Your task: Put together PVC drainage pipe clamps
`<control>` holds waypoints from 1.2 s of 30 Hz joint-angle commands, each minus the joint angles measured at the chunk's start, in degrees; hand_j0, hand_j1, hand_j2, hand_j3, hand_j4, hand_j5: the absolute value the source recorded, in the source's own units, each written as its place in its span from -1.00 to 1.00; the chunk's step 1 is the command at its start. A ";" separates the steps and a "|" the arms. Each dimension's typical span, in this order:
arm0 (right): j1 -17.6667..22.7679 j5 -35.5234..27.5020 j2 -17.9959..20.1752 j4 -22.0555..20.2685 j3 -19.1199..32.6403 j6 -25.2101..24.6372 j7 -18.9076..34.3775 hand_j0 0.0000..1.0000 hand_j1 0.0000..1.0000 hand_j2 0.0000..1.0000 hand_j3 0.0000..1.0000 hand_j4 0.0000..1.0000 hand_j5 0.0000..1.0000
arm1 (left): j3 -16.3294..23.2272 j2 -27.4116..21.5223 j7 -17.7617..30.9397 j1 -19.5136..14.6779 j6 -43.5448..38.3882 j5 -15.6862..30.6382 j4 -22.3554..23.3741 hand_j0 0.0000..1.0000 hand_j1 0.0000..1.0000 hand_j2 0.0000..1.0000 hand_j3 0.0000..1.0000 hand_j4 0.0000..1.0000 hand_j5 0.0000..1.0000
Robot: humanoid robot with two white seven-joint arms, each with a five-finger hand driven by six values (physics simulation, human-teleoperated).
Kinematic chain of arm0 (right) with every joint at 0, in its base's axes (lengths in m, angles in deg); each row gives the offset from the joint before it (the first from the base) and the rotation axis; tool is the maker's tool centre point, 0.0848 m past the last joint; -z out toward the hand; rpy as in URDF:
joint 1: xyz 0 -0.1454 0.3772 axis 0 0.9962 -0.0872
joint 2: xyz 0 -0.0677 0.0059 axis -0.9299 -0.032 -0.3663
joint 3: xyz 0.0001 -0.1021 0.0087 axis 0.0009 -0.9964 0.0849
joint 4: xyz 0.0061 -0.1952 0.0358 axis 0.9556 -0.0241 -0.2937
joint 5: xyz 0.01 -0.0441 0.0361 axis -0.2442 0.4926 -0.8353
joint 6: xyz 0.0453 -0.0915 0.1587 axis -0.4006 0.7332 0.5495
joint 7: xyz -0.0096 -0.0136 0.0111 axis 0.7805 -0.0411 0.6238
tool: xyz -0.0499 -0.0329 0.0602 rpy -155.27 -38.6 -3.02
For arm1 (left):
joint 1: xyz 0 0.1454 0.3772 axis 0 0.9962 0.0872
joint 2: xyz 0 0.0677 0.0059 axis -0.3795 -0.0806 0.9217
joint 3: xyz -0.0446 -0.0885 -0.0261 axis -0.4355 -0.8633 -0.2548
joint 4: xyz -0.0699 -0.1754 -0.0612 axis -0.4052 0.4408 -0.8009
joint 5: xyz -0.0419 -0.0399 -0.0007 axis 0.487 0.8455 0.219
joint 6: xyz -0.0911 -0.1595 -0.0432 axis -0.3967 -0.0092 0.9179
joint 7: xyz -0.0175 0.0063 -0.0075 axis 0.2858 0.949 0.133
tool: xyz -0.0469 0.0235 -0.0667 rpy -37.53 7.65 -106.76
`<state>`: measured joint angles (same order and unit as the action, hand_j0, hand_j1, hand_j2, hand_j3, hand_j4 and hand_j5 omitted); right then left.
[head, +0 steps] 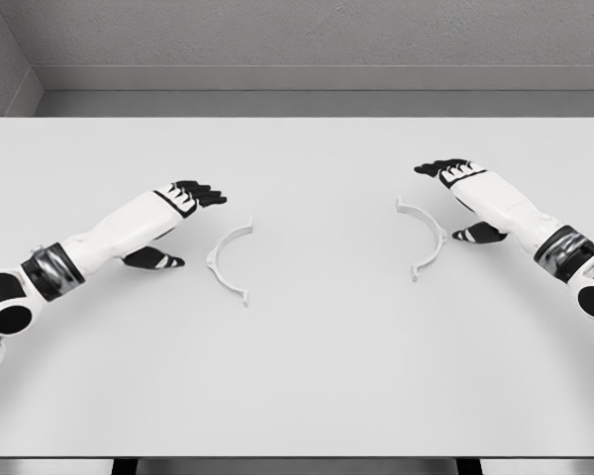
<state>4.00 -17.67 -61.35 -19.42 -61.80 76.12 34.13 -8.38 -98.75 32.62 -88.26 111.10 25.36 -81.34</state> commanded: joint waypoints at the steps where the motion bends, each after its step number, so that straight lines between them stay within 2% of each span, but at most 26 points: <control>1: 0.00 -0.26 -0.03 0.70 -0.04 -0.06 -0.03 1.00 1.00 1.00 1.00 1.00 1.00 | 0.04 0.09 -0.03 0.09 -0.01 0.29 0.08 1.00 1.00 1.00 1.00 1.00 1.00; 31: -0.62 -0.09 -2.76 0.09 -1.53 -0.59 0.15 1.00 1.00 1.00 1.00 1.00 1.00 | 0.04 6.77 -0.03 -0.35 -0.01 -1.02 1.31 1.00 1.00 1.00 1.00 1.00 1.00; 36: -1.67 -0.09 -3.20 0.18 -3.55 -1.82 0.06 1.00 1.00 1.00 1.00 1.00 1.00 | 0.04 7.47 -0.03 -0.44 -0.01 -1.02 1.14 1.00 1.00 1.00 1.00 1.00 1.00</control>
<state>2.33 -17.43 -64.37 -19.22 -64.87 74.69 34.22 -8.31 -91.66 32.63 -88.71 111.10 23.97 -80.10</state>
